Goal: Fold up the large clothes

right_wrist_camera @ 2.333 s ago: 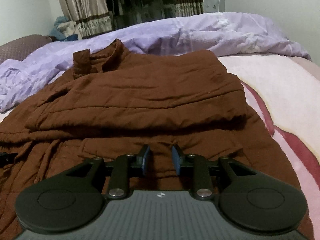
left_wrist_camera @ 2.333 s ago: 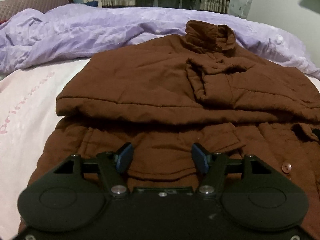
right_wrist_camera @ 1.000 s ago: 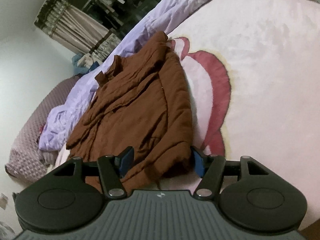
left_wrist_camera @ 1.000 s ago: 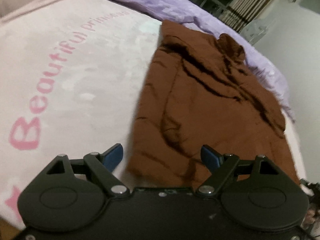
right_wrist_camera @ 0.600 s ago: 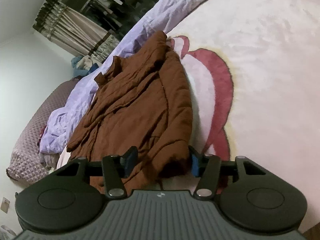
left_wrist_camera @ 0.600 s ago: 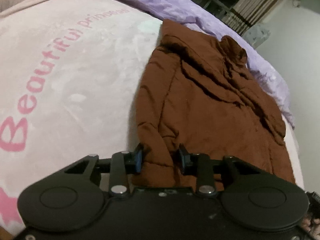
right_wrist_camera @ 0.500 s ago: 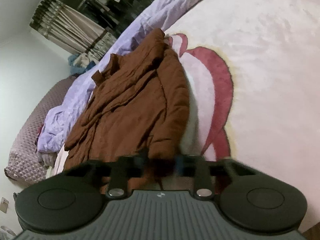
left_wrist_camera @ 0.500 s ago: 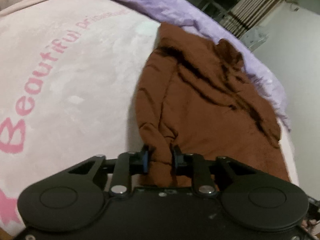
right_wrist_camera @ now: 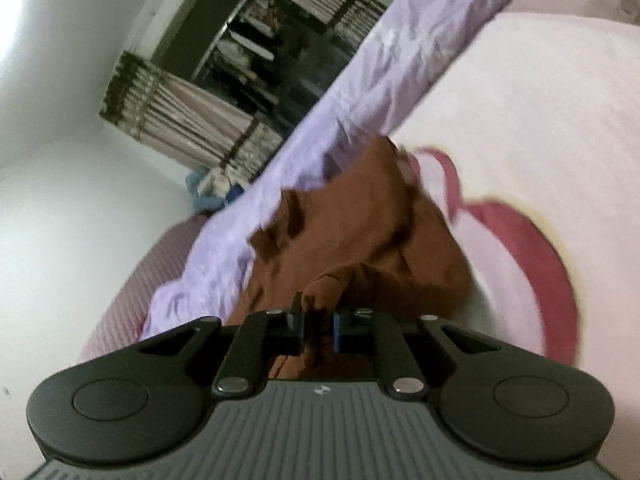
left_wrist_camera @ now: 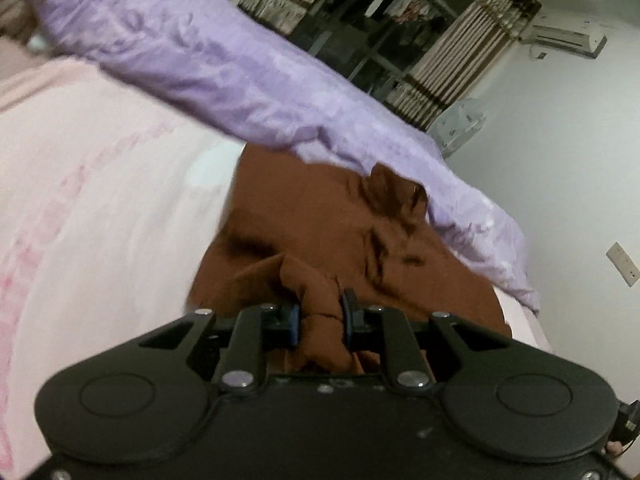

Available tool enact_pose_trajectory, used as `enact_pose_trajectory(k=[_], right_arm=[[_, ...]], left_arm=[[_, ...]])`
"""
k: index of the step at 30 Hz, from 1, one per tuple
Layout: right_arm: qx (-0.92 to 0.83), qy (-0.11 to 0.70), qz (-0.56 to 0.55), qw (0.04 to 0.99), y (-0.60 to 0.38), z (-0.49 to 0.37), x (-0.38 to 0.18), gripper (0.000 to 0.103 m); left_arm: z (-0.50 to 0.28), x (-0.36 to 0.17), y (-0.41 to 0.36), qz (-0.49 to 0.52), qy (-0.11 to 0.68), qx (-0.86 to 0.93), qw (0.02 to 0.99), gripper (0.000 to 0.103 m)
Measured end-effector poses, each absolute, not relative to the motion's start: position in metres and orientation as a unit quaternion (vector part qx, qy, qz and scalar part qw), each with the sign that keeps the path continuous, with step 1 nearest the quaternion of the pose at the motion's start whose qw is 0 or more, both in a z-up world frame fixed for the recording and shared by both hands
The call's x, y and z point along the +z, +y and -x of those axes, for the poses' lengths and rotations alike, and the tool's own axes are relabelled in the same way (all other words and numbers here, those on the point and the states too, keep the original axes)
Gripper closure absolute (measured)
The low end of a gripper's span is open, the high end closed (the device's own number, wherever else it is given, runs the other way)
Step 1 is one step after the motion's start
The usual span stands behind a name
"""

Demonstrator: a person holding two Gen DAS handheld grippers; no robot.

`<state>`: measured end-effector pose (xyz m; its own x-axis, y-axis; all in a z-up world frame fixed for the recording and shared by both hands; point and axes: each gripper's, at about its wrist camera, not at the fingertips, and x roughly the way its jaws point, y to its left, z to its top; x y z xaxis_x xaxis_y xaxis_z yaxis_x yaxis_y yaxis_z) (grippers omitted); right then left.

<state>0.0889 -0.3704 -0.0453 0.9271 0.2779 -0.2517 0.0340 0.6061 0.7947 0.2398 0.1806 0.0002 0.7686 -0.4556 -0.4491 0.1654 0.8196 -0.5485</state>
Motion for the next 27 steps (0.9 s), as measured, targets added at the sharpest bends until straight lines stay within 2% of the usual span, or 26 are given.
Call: enact_pose_trajectory(k=[5, 7, 8, 9, 10, 12, 14, 16, 18, 22, 27], right_arm=[[0.069, 0.162, -0.425, 0.888, -0.391, -0.168, -0.006, 0.091], [0.059, 0.156, -0.422, 0.891, -0.400, -0.207, 0.008, 0.090], [0.049, 0.153, -0.417, 0.894, -0.405, -0.232, 0.014, 0.089], [0.045, 0.156, -0.412, 0.896, -0.409, -0.251, 0.015, 0.084], [0.034, 0.161, -0.408, 0.898, -0.412, -0.269, 0.014, 0.079], [-0.004, 0.178, -0.411, 0.894, -0.416, -0.300, 0.005, 0.069], [-0.025, 0.192, -0.412, 0.890, -0.414, -0.314, -0.004, 0.064], [-0.021, 0.182, -0.382, 0.906, -0.405, -0.314, -0.009, 0.046], [-0.020, 0.180, -0.330, 0.927, -0.395, -0.309, -0.011, 0.038], [-0.072, 0.203, -0.283, 0.935, -0.393, -0.312, -0.019, 0.037], [-0.082, 0.236, -0.315, 0.916, -0.409, -0.318, -0.038, 0.036]], left_arm=[[-0.318, 0.040, 0.164, 0.215, 0.268, -0.171, 0.923, 0.085], [-0.366, 0.049, 0.154, 0.198, 0.272, -0.169, 0.926, 0.078], [-0.390, 0.049, 0.148, 0.185, 0.279, -0.164, 0.928, 0.059], [-0.409, 0.046, 0.144, 0.177, 0.291, -0.153, 0.928, 0.040], [-0.429, 0.041, 0.140, 0.167, 0.306, -0.134, 0.928, 0.036], [-0.451, 0.033, 0.138, 0.156, 0.329, -0.096, 0.926, 0.037], [-0.452, 0.031, 0.141, 0.148, 0.317, -0.098, 0.932, 0.036], [-0.443, 0.027, 0.145, 0.140, 0.296, -0.111, 0.938, 0.031], [-0.449, 0.020, 0.139, 0.119, 0.302, -0.107, 0.940, 0.030], [-0.453, -0.010, 0.138, 0.069, 0.332, -0.062, 0.939, 0.031], [-0.463, -0.041, 0.146, 0.112, 0.360, -0.077, 0.923, 0.034]])
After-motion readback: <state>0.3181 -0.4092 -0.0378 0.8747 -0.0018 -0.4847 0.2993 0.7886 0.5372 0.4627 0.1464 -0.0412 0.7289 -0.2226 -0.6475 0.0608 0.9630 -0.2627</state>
